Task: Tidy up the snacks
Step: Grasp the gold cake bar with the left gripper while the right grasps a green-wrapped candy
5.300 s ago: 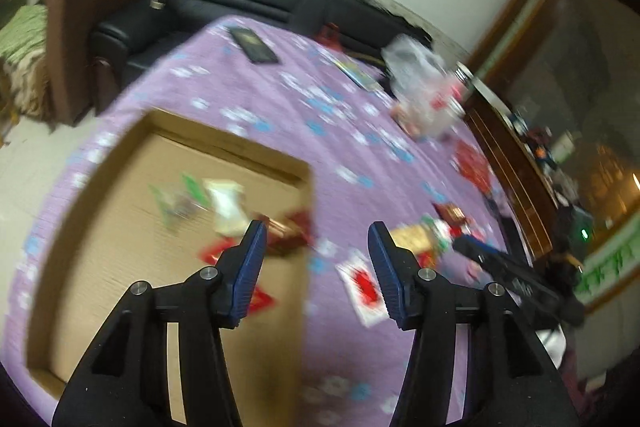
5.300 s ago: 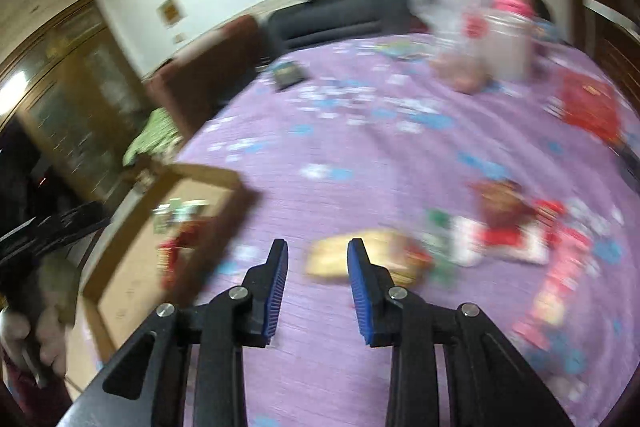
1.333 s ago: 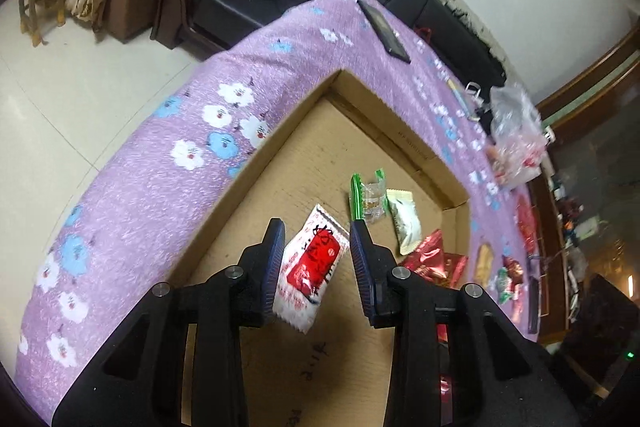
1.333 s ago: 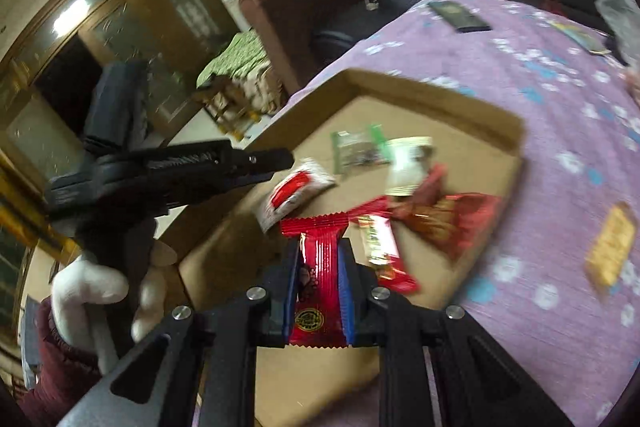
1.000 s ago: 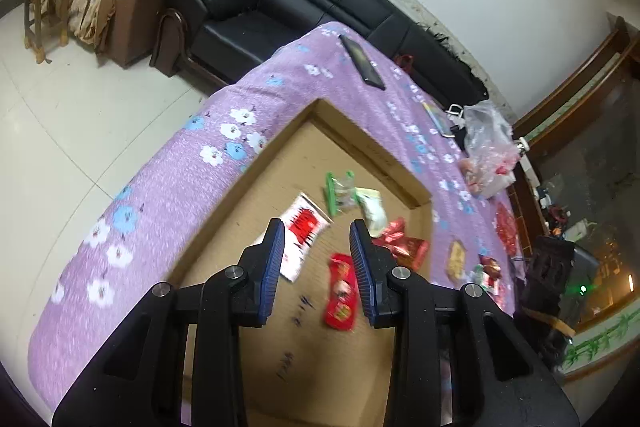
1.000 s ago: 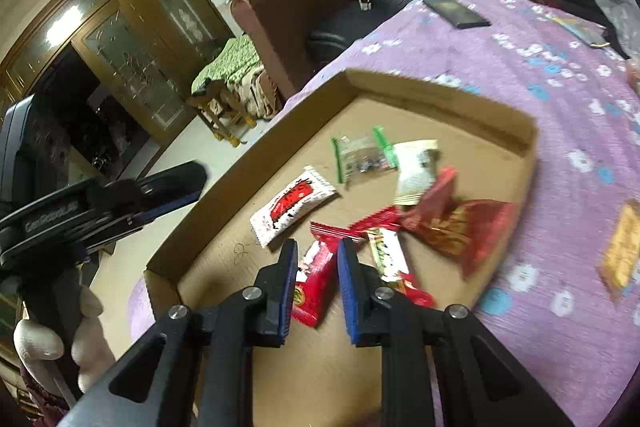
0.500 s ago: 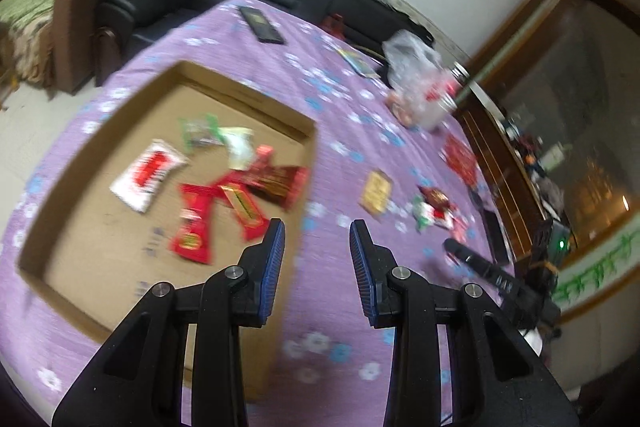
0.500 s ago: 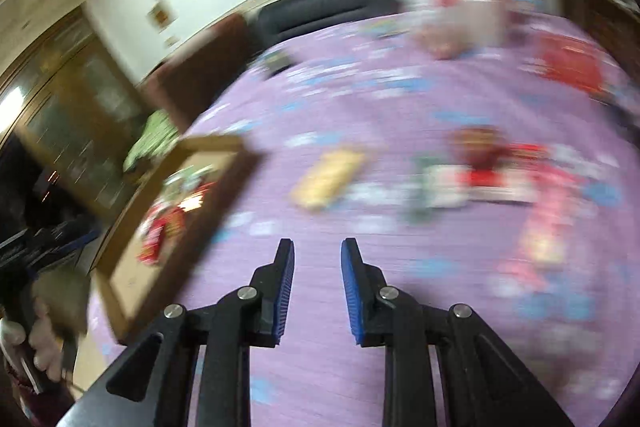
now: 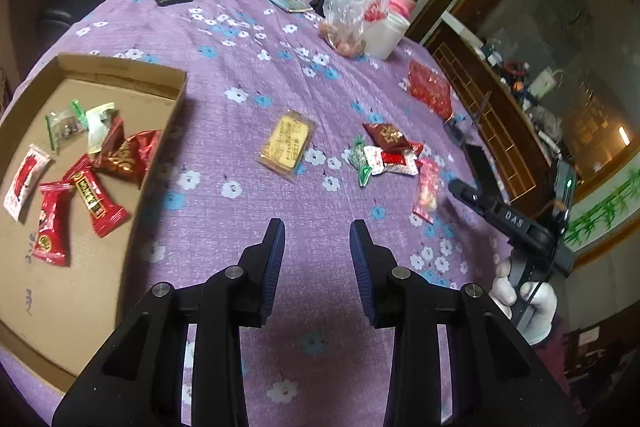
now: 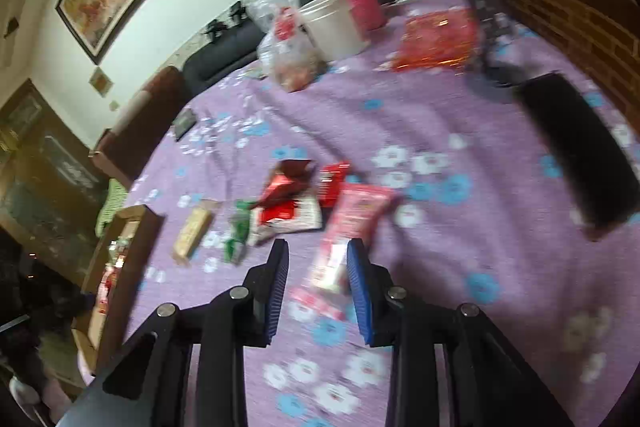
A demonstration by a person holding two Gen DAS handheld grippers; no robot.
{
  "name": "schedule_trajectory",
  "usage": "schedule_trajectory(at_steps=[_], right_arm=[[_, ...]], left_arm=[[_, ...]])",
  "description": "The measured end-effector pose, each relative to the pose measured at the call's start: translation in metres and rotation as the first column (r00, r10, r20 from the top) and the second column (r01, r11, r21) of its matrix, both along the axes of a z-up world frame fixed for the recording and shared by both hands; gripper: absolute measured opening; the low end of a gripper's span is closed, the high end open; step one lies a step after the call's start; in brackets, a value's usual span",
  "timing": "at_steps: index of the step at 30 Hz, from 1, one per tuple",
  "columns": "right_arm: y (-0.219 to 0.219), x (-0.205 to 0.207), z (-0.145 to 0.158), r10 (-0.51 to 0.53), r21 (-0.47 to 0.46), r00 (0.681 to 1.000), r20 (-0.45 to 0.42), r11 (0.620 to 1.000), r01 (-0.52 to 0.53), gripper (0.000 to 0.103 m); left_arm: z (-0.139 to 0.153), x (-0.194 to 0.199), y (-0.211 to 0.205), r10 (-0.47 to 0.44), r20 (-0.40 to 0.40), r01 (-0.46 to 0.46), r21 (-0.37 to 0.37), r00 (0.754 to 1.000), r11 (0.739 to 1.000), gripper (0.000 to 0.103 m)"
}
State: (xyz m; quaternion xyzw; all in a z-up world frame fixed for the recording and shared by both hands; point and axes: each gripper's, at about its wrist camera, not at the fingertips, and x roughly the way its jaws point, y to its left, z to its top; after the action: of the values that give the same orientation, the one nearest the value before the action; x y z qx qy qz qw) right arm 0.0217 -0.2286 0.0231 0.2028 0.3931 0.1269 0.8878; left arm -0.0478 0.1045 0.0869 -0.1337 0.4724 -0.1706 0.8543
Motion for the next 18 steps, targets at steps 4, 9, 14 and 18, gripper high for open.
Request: schedule_trajectory(at_steps=[4, 9, 14, 18], right_arm=[[0.037, 0.019, 0.001, 0.081, 0.005, 0.997, 0.019, 0.997, -0.081, 0.033], [0.093, 0.048, -0.007, 0.150, -0.135, 0.988, 0.024, 0.980, -0.145, 0.033], [0.128, 0.065, -0.029, 0.204, -0.252, 0.979, -0.006, 0.947, -0.198, 0.033], [0.124, 0.066, -0.032, 0.196, -0.231, 0.981, -0.011, 0.954, -0.193, 0.022]], left_arm=[[-0.004, 0.007, -0.004, 0.023, -0.003, -0.023, 0.037, 1.000, 0.999, 0.032], [-0.011, 0.016, 0.006, 0.062, -0.012, -0.061, 0.057, 0.998, 0.996, 0.032], [-0.018, 0.033, 0.013, 0.086, -0.009, -0.085, 0.079, 0.996, 0.993, 0.032], [-0.027, 0.056, 0.003, 0.077, 0.000, -0.077, 0.104, 0.997, 0.992, 0.032]])
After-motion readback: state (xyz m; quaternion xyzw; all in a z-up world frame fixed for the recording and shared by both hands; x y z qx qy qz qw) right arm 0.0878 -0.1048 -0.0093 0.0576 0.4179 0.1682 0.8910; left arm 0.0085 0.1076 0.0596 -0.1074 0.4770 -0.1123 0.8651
